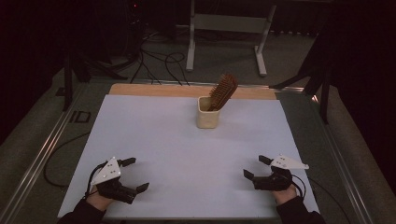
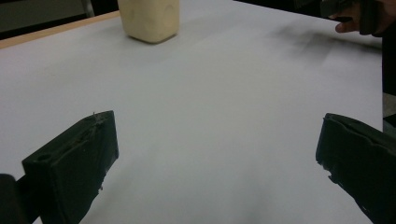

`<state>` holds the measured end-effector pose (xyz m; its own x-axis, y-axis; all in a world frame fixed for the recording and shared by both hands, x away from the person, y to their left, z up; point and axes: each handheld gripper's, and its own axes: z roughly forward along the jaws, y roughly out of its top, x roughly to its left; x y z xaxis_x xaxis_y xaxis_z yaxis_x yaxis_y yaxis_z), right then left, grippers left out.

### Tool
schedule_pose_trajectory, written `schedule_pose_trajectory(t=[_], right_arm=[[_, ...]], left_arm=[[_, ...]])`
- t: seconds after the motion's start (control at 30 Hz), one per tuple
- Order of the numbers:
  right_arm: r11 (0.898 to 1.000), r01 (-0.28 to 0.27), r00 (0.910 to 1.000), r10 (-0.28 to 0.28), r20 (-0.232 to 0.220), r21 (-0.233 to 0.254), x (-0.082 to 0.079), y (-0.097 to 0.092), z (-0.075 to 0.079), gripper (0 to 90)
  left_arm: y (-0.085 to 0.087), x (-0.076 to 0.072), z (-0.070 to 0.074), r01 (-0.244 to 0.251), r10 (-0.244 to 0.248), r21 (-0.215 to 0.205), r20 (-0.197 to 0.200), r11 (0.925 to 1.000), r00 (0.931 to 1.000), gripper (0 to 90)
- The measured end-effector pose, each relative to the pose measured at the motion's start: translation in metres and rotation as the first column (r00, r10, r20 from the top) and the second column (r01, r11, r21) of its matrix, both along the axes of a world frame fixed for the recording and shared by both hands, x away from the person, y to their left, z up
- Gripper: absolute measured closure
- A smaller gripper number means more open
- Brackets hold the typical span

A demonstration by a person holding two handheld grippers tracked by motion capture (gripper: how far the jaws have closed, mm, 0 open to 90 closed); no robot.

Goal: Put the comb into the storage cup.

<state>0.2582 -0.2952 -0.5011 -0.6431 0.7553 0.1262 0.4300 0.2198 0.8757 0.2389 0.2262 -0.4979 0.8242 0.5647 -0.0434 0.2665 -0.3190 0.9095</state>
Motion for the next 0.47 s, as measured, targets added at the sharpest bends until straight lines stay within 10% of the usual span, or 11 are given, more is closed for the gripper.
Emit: schedule_pose_trajectory(t=[0.47], right_arm=[[0.999,-0.005,1.0000,0.005,0.009,-0.046,-0.0003,0.0034,-0.0025,9.1]], left_arm=[[-0.0003,-0.0001,0.0000,0.000,0.000,0.002,0.001,1.0000,1.0000,0.0]])
